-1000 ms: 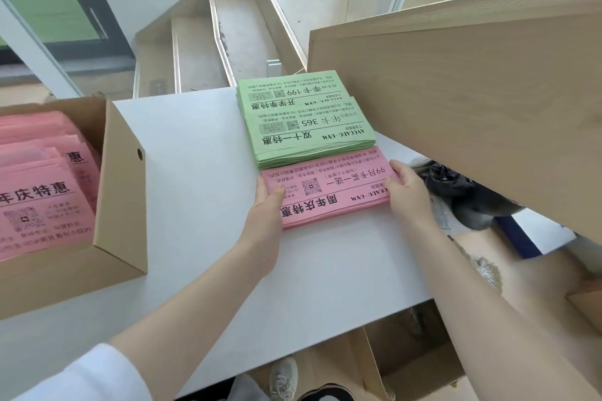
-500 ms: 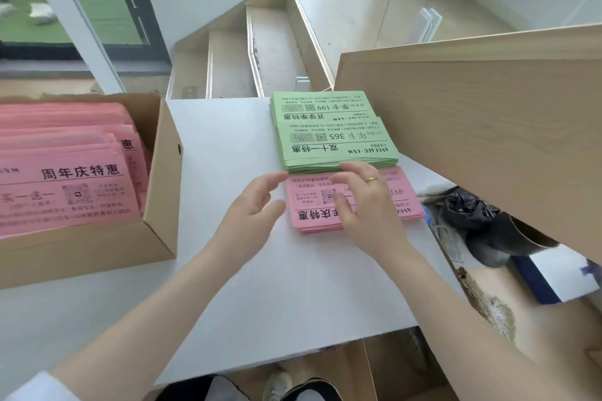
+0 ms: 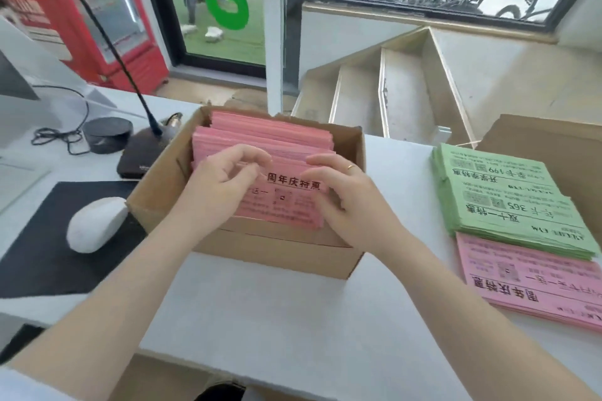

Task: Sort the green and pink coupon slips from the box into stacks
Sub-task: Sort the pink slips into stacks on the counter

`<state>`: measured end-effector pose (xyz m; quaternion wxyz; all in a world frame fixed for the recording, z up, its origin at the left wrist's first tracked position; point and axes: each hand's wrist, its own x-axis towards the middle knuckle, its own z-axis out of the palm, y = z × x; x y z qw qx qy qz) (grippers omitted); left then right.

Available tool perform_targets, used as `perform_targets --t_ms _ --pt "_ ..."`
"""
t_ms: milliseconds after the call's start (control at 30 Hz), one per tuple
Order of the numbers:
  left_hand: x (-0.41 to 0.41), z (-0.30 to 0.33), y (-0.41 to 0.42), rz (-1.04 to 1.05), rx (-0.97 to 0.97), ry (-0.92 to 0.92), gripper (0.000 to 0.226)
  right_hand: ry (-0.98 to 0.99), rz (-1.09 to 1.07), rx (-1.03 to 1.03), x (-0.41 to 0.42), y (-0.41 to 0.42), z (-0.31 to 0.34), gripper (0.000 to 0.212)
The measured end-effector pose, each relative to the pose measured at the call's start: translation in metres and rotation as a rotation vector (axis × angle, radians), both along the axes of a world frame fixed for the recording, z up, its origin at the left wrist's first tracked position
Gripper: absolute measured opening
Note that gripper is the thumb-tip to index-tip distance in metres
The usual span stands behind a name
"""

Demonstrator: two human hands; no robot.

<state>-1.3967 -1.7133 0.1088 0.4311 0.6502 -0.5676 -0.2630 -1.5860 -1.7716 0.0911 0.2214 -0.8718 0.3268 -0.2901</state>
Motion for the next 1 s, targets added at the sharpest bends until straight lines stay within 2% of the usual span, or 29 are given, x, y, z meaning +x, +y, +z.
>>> perform_targets --t_ms 100,233,400,633,767,900,1000 --pt "0.055 -0.001 -0.021 -0.050 0.019 -0.206 0.018 0.087 -0.059 0.022 0.040 -0.012 0.008 0.030" --pt "0.114 -0.007 -0.051 -0.250 -0.042 -0.579 0.024 0.283 -0.109 -0.052 0.089 -0.026 0.009 0.031" --pt "0.152 -0.015 -0.079 -0.474 -0.221 -0.867 0.026 0.508 -0.179 -0.100 0.124 -0.037 -0.001 0.033" --pt "0.163 -0.025 -0.091 -0.559 -0.109 -0.827 0.048 0.590 -0.290 -0.012 0.143 -0.035 -0.012 0.036" --pt "0.166 -0.030 -0.092 -0.545 -0.112 -0.755 0.062 0.649 -0.329 -0.055 0.149 -0.031 -0.010 0.038" --pt "0.168 -0.033 -0.093 -0.563 -0.121 -0.718 0.061 0.595 -0.348 -0.106 0.148 -0.025 -0.010 0.027" --pt "0.167 -0.033 -0.092 -0.557 -0.136 -0.696 0.061 0.595 -0.335 -0.181 0.144 -0.022 -0.014 0.030"
